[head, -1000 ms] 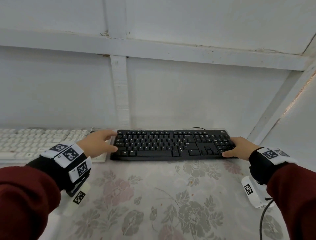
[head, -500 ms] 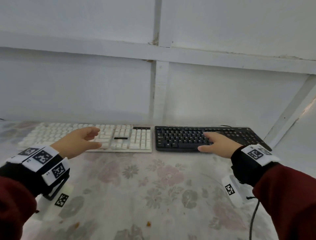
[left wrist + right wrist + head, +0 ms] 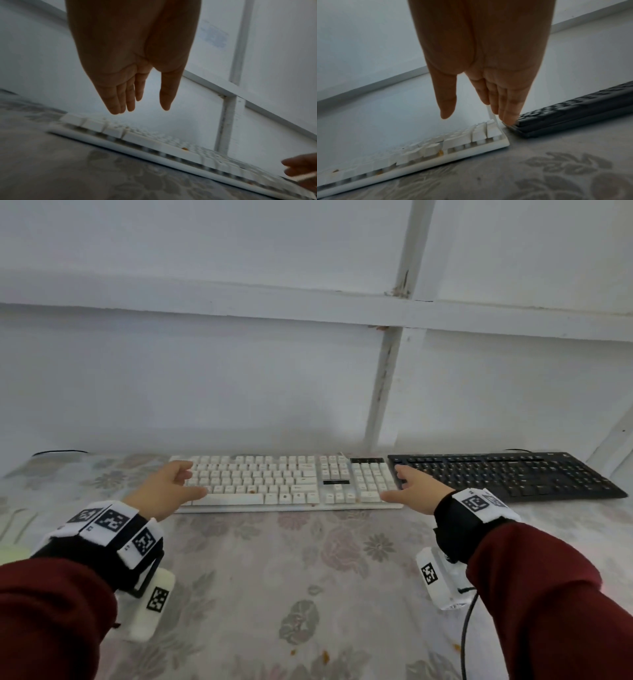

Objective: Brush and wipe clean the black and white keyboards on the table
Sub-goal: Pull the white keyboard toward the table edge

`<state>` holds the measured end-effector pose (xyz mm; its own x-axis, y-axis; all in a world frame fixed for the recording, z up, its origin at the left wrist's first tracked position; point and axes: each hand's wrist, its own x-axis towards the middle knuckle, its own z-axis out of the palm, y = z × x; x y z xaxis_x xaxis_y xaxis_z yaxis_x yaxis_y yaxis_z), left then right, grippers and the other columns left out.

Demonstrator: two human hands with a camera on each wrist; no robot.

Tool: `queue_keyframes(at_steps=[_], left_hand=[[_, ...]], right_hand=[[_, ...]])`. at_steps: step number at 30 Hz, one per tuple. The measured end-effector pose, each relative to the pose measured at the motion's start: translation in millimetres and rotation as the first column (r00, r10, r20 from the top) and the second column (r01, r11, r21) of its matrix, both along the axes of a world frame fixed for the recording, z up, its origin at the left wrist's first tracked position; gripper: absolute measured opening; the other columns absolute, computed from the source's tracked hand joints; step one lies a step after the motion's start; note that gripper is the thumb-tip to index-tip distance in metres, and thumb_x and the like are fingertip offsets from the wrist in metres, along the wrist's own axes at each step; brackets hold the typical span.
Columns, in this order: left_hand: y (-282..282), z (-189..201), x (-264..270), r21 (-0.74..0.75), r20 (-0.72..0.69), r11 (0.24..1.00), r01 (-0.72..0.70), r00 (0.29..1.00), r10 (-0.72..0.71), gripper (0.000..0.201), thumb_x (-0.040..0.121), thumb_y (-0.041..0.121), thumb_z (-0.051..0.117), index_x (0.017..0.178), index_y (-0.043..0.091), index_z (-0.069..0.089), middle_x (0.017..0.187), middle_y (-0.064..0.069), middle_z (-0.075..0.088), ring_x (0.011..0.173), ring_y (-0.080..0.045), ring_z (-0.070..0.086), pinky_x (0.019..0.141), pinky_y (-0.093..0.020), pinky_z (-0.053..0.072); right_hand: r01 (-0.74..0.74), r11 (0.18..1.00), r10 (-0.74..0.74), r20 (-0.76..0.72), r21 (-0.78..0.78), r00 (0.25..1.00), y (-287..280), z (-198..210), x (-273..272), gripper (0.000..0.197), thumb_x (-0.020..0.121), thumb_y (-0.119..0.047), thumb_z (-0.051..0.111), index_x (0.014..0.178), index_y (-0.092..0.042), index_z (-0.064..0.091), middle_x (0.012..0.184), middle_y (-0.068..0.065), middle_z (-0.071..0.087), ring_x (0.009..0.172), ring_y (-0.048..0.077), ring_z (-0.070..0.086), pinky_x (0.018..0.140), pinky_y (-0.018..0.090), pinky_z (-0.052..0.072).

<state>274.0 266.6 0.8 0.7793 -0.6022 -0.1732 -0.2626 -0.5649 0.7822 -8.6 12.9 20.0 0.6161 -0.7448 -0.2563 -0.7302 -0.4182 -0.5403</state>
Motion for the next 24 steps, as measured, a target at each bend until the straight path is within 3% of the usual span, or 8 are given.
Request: queue_keyframes(at_steps=[5, 8, 11, 13, 17, 18, 22, 24], left_hand=[[8, -14, 30, 0.018, 0.002, 0.998, -0.063, 0.998, 0.063, 0.078, 0.079, 0.010, 0.073, 0.144, 0.008, 0.029, 0.147, -0.011, 0.037, 0.135, -0.027, 0.034, 0.109, -0.040, 0.028], [9, -19, 41, 0.053, 0.030, 0.994, -0.091, 0.996, 0.089, 0.083, 0.074, 0.007, 0.077, 0.144, 0.005, 0.031, 0.148, -0.012, 0.035, 0.134, -0.030, 0.035, 0.109, -0.040, 0.026], [8, -24, 49, 0.128, 0.055, 0.989, -0.077, 0.996, 0.070, 0.086, 0.071, 0.008, 0.079, 0.143, 0.003, 0.030, 0.148, -0.015, 0.034, 0.134, -0.033, 0.034, 0.109, -0.040, 0.026], [10, -26, 56, 0.169, 0.028, 0.984, -0.059, 0.998, 0.055, 0.089, 0.069, 0.011, 0.081, 0.142, 0.002, 0.030, 0.147, -0.016, 0.035, 0.132, -0.033, 0.035, 0.108, -0.041, 0.027], [12, -48, 90, 0.184, -0.034, 0.982, 0.052, 0.998, -0.046, 0.118, 0.026, 0.053, 0.087, 0.130, 0.011, 0.049, 0.126, -0.009, 0.058, 0.113, -0.028, 0.055, 0.103, -0.048, 0.039], [11, -57, 101, 0.192, -0.029, 0.979, 0.069, 0.997, -0.065, 0.120, 0.023, 0.059, 0.086, 0.128, 0.013, 0.051, 0.124, -0.006, 0.060, 0.111, -0.026, 0.057, 0.103, -0.048, 0.040], [10, -53, 97, 0.252, 0.014, 0.966, 0.057, 0.998, -0.062, 0.092, 0.061, 0.033, 0.086, 0.138, 0.010, 0.041, 0.135, -0.009, 0.052, 0.121, -0.028, 0.050, 0.107, -0.047, 0.035], [10, -49, 92, 0.276, 0.009, 0.960, 0.051, 0.998, -0.056, 0.090, 0.063, 0.031, 0.085, 0.138, 0.010, 0.040, 0.135, -0.009, 0.051, 0.121, -0.028, 0.050, 0.107, -0.046, 0.035]], right_hand=[[0.061, 0.998, -0.061, -0.024, -0.005, 0.998, 5, -4, 13, 0.057, 0.089, -0.021, 0.065, 0.138, -0.006, 0.040, 0.137, 0.010, 0.049, 0.126, 0.024, 0.047, 0.100, 0.027, 0.034], [0.072, 0.997, -0.072, -0.037, 0.001, 0.997, 1, -8, 18, 0.051, 0.085, -0.021, 0.069, 0.129, -0.010, 0.048, 0.128, 0.007, 0.058, 0.109, 0.020, 0.055, 0.095, 0.027, 0.039], [0.096, 0.995, -0.095, -0.045, 0.007, 0.994, -4, -16, 23, 0.057, 0.081, -0.023, 0.073, 0.130, -0.008, 0.047, 0.126, 0.004, 0.058, 0.107, 0.019, 0.055, 0.094, 0.028, 0.041], [0.103, 0.995, -0.102, -0.052, 0.004, 0.993, -4, -18, 26, 0.054, 0.081, -0.021, 0.073, 0.127, -0.008, 0.048, 0.118, 0.002, 0.058, 0.099, 0.016, 0.052, 0.085, 0.023, 0.038], [0.106, 0.994, -0.106, -0.093, -0.008, 0.990, -6, -22, 31, 0.055, 0.079, -0.024, 0.075, 0.125, -0.009, 0.048, 0.120, 0.003, 0.059, 0.096, 0.015, 0.051, 0.080, 0.022, 0.035], [0.103, 0.995, -0.104, -0.106, -0.017, 0.989, -7, -22, 32, 0.058, 0.078, -0.025, 0.076, 0.126, -0.009, 0.047, 0.123, 0.004, 0.059, 0.098, 0.017, 0.052, 0.081, 0.022, 0.035], [0.102, 0.994, -0.108, -0.139, -0.046, 0.984, -9, -21, 33, 0.068, 0.077, -0.028, 0.077, 0.131, -0.007, 0.041, 0.128, 0.005, 0.054, 0.104, 0.019, 0.052, 0.083, 0.023, 0.036], [0.103, 0.994, -0.107, -0.143, -0.035, 0.984, -12, -21, 34, 0.051, 0.077, -0.027, 0.078, 0.117, -0.012, 0.050, 0.117, 0.001, 0.058, 0.095, 0.015, 0.053, 0.078, 0.022, 0.038]])
